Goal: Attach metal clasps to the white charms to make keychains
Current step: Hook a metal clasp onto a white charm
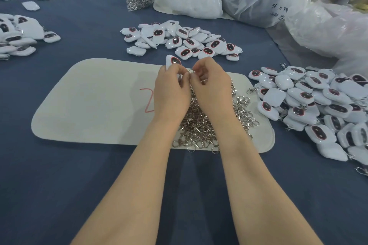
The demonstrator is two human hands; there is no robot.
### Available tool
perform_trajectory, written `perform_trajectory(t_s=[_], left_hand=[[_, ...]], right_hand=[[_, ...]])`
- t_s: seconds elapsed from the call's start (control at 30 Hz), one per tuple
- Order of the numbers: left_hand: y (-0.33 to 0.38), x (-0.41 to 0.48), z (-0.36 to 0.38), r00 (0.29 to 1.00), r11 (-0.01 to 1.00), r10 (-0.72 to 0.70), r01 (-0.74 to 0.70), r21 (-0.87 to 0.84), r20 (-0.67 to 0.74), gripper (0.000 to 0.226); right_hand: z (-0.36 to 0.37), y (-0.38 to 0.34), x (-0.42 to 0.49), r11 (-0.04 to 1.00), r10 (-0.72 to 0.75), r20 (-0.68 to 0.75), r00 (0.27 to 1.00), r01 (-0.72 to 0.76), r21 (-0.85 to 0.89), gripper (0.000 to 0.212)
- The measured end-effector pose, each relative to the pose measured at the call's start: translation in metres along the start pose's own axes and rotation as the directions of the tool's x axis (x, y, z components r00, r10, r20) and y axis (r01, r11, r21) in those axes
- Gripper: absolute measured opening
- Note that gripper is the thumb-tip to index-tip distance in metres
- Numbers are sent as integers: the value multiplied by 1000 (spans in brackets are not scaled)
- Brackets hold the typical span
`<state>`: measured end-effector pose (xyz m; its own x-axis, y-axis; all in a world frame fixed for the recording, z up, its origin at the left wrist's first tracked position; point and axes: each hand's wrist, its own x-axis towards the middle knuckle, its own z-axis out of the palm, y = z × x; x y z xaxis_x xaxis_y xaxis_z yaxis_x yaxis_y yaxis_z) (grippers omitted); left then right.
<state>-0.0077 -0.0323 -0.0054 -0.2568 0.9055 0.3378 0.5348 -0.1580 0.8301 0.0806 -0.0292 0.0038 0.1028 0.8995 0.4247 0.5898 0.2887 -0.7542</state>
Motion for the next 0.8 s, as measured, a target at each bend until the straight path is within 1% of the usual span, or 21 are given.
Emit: perform_trajectory(t_s=[0.1, 0.2, 0.3, 0.47, 0.7, 0.8], left_hand=[[0, 0, 1, 1000, 999, 20, -20, 34, -5, 13], [1, 1, 1, 999, 1000, 25, -25, 7, -20, 12], [2, 1, 0, 999, 999, 25, -26, -44, -27, 11], [3, 1, 0, 999, 998, 51, -52, -43, -18, 11], [3, 1, -1, 1000, 996, 21, -22, -82, -16, 9], [4, 1, -2, 1000, 994, 2, -4, -110, -14, 7]], right_hand=[[-1, 0, 0, 1000, -6, 2, 1000, 6, -13, 13], [0, 1, 1, 1000, 5, -10, 1000, -5, -4, 11], [0, 2, 1, 999, 23, -14, 1000, -23, 41, 11], [0, 2, 2, 988, 62, 4, 998, -62, 140, 13], [-1, 5, 3, 981, 70, 58, 996, -79, 177, 15], [-1, 4, 4, 976, 78, 53, 996, -87, 201, 16]])
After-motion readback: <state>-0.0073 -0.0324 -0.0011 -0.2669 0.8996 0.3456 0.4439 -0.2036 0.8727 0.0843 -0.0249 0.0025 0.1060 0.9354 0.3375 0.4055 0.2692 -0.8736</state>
